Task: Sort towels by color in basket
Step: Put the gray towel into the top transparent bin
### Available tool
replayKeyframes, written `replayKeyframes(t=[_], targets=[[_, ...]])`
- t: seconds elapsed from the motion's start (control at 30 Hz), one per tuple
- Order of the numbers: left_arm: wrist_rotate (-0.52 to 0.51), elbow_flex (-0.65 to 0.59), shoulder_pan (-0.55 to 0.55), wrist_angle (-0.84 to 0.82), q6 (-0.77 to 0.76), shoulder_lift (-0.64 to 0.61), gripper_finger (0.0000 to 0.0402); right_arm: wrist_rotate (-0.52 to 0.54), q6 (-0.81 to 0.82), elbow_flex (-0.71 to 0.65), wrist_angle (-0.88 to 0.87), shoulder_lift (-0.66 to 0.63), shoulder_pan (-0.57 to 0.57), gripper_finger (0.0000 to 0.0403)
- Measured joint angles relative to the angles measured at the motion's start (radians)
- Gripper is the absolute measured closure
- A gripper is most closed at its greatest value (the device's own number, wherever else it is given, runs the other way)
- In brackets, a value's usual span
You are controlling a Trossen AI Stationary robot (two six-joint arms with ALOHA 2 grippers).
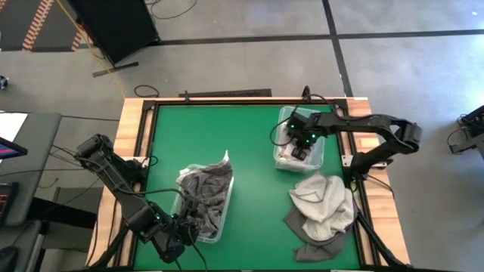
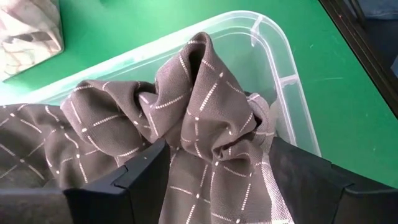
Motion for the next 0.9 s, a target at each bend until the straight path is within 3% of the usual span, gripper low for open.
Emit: replayKeyframes(t=[0.2, 0.47, 0.9], targets=[[0.0, 0.0, 0.0, -0.002, -0.001, 0.0, 0.0138, -0.014, -0.001, 0.012, -0.026, -0.008, 0.0, 0.0358], [0.001, 0.0, 0.0, -0.003, 0.004, 0.0, 0.0138, -0.056, 0.023, 0.123, -0.138, -0.173, 0.085, 0.033], [0.001, 0.0, 0.0, -0.004, -0.004, 0.0, 0.0138, -0.022, 0.156, 0.253, -0.244, -0.38, 0.273, 0.0199]])
